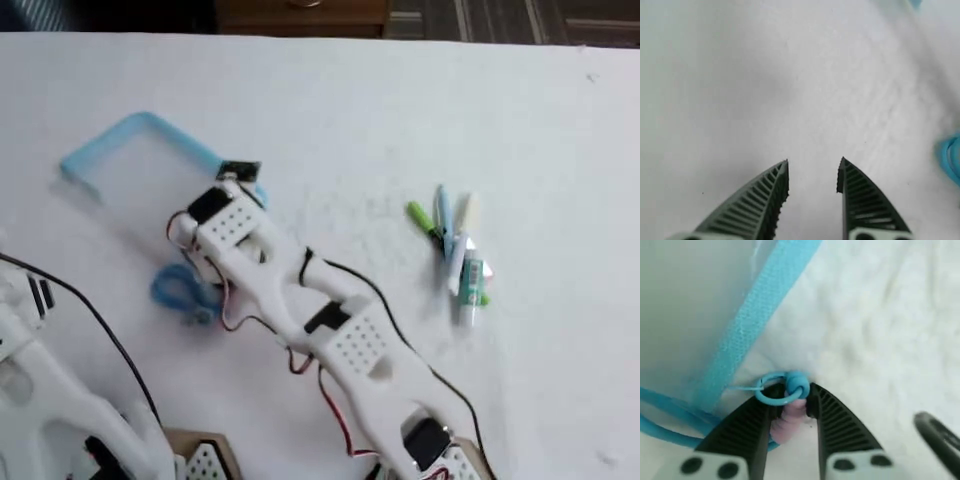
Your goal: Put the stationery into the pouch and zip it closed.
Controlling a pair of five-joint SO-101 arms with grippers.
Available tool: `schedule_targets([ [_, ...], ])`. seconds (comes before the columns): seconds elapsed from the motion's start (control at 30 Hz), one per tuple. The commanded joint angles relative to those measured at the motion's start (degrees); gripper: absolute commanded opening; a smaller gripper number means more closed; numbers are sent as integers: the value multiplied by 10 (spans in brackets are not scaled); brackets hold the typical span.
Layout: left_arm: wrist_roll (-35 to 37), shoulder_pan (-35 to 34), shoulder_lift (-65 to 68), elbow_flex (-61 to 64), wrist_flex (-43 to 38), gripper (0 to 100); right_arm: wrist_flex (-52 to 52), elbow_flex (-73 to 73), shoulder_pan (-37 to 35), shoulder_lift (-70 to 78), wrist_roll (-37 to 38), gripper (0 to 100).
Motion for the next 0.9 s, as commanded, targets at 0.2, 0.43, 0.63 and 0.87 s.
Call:
schedule_targets([
  [0.2,-1,62,-19,-6,-2,177,67,-169,65,-61,113,17],
  [0.43,28,117,-20,-40,38,177,67,-212,65,-182,176,17],
  [0.63,73,141,-20,-138,103,177,61,-212,44,-289,176,17],
  [0.87,76,141,-20,-256,193,177,6,-212,41,-401,215,17],
])
